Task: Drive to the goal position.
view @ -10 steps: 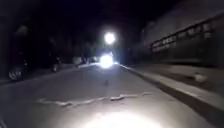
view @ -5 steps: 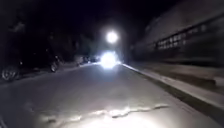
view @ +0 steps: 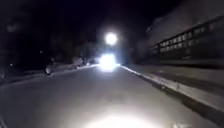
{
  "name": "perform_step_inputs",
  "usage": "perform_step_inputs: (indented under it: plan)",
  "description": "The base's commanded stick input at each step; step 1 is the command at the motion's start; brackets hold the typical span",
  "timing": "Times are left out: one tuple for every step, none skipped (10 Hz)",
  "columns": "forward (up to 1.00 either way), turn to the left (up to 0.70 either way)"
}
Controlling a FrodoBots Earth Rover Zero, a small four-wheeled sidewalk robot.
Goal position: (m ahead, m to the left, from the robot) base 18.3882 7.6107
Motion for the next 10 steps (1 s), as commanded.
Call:
perform_step_inputs:
  plan:
    - [1.0, 0.0]
    - [1.0, 0.0]
    - [1.0, 0.0]
    - [1.0, 0.0]
    - [1.0, 0.0]
    - [1.0, 0.0]
    - [1.0, 0.0]
    - [1.0, -0.08]
    - [1.0, -0.4]
    - [1.0, -0.4]
